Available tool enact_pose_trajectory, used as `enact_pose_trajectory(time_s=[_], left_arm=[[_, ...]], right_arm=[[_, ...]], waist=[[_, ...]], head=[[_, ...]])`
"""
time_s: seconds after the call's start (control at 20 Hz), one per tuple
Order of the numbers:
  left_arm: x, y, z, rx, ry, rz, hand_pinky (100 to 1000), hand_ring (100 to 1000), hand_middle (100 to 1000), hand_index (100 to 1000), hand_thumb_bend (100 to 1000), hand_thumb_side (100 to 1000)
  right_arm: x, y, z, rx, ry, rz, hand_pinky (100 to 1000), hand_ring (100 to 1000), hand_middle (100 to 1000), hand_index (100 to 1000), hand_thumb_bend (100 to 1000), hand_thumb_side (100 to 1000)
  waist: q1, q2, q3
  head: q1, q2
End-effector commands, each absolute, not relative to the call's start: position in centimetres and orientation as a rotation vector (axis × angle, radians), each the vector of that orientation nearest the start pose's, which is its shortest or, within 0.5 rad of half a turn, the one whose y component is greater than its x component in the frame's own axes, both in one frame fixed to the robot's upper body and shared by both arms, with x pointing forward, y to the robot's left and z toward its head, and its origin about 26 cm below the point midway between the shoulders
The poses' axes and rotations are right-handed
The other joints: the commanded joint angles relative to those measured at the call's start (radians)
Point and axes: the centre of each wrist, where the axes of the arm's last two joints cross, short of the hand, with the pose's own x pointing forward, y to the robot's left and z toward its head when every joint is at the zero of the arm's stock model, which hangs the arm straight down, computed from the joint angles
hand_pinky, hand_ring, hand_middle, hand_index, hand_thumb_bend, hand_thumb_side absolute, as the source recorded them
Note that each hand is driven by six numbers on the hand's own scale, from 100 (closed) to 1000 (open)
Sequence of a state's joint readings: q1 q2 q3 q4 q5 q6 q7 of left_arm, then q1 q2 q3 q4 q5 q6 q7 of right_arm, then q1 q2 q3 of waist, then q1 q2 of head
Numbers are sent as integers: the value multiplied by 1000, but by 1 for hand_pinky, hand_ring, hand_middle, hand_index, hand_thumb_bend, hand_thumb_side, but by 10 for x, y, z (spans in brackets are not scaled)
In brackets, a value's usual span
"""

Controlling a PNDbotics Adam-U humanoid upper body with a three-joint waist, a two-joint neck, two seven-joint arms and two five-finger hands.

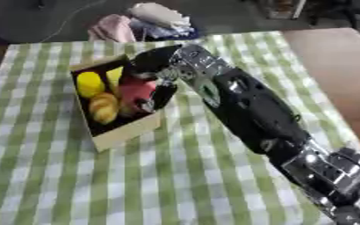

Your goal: Pick up objects on the table and place them in the box.

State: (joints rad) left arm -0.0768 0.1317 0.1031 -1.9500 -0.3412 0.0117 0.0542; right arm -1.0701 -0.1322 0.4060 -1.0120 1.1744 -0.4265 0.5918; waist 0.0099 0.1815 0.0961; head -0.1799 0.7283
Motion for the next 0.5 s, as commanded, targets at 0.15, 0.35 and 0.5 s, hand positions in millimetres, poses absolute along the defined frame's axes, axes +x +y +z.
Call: enact_pose_trajectory(time_s=[0.15,0.35,0.5], left_arm=[[275,284,130,589,-2036,-160,748,554,701,843,326,718],[274,287,131,608,-2034,-140,749,555,702,843,330,718],[273,287,132,614,-2039,-125,741,554,700,843,333,714]], right_arm=[[446,-62,233,1026,1664,-2713,1000,960,919,980,100,578],[436,-51,241,995,1654,-2668,1000,969,938,1000,100,568],[430,-47,248,981,1652,-2640,1000,978,970,1000,100,555]], waist=[[18,-27,0],[20,-29,0],[20,-30,1]], head=[[-5,-7],[-7,-7],[-8,-7]])
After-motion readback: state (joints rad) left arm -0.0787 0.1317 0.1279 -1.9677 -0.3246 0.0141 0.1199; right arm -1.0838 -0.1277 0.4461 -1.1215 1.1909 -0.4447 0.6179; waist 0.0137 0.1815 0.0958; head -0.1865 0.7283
